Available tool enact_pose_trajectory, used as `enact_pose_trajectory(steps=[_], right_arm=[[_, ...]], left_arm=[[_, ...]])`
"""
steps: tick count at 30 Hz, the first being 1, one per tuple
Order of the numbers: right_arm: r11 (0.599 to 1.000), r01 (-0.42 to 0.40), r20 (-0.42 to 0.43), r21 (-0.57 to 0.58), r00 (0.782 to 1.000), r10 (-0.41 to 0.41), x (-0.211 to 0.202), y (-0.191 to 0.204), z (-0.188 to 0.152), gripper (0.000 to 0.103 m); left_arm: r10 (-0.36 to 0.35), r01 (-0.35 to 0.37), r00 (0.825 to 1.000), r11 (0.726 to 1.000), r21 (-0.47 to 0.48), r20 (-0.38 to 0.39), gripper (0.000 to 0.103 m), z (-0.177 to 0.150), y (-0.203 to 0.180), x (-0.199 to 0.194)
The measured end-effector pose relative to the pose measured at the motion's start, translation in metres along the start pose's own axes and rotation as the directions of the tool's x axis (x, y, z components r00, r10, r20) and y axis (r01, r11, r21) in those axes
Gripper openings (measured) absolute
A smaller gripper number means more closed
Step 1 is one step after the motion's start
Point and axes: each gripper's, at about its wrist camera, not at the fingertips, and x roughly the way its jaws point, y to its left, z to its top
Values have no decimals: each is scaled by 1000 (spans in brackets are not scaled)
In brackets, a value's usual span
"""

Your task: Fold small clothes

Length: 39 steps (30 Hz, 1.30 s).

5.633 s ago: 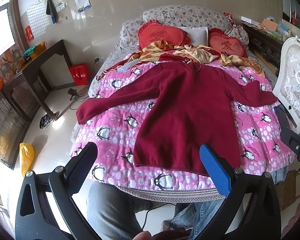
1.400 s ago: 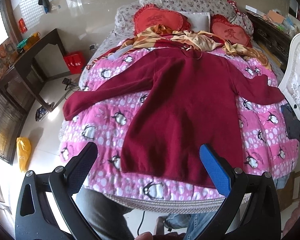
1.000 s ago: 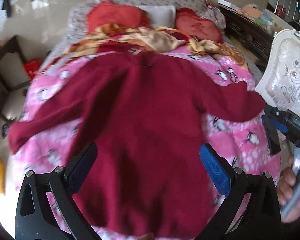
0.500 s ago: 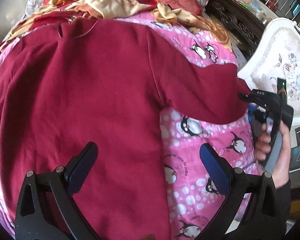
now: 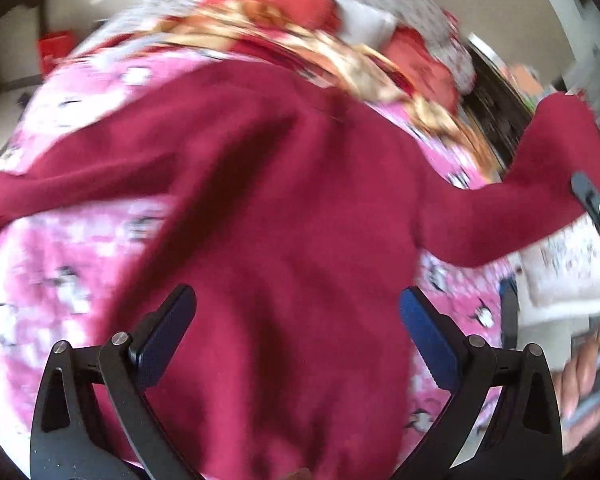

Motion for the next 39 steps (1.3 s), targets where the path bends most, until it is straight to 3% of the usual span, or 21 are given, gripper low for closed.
enact_pose_trajectory(steps=[2,5,9,10,12,14,15,16,17,18,19,20,21,22,23,26,29,32,34,36,39], right_arm=[[991,-117,-36,-62,993,115,7,52,-10,6],[965,-248,-137,-90,962,234,35,105,-40,6],[940,-340,-322,-20,892,316,89,154,-108,6],[937,-350,-358,6,874,329,98,159,-121,10],[921,-381,-438,88,815,379,117,161,-147,12],[913,-375,-458,161,791,406,115,153,-159,13],[900,-383,-454,209,777,436,110,142,-159,17],[881,-400,-443,251,762,472,103,130,-157,32],[874,-404,-427,271,763,485,94,121,-157,45],[874,-393,-384,287,788,481,82,105,-153,78],[880,-371,-347,296,817,461,72,89,-148,87],[877,-376,-333,300,820,466,66,81,-145,87],[866,-400,-306,299,820,484,58,71,-138,86],[871,-397,-283,289,834,474,49,65,-134,86],[900,-346,-270,265,870,413,42,56,-129,86],[923,-241,-291,299,898,329,56,33,-126,86],[875,-193,-313,445,882,354,97,-3,-130,84],[848,-125,-361,515,866,347,139,-16,-133,71],[826,-90,-385,556,853,352,156,-25,-137,58],[796,-69,-384,601,849,364,169,-32,-142,56],[794,-67,-381,604,851,361,175,-35,-140,54]], left_arm=[[38,-37,999,998,-42,14,102,0,33,-12],[55,-53,998,990,-129,12,102,-4,82,-18],[59,-63,998,981,-185,-29,102,-14,123,-5],[56,-62,998,980,-191,-40,102,-17,128,-1],[37,-50,997,978,-202,-68,102,-22,135,11],[20,-36,997,978,-207,-80,102,-25,138,18],[9,-26,996,978,-206,-84,102,-28,139,20],[1,-18,996,979,-204,-86,102,-29,138,22],[-2,-17,996,979,-202,-94,102,-31,138,25],[-19,-1,995,977,-214,-95,99,-33,139,25],[-56,35,995,972,-234,-85,99,-34,140,23],[-101,82,993,964,-251,-66,99,-34,140,18],[-105,87,993,964,-251,-58,99,-35,138,13],[-89,73,994,968,-240,-58,99,-34,135,10],[-79,62,995,970,-233,-65,99,-35,132,8],[-120,101,991,967,-232,-66,99,-42,127,1],[-93,73,992,975,-209,-86,99,-54,121,3],[-30,1,987,984,-178,-159,97,-62,120,26],[3,-38,980,984,-174,-197,87,-68,123,38],[26,-57,982,986,-159,-187,83,-70,121,40],[62,-85,981,989,-120,-185,83,-64,112,46]])
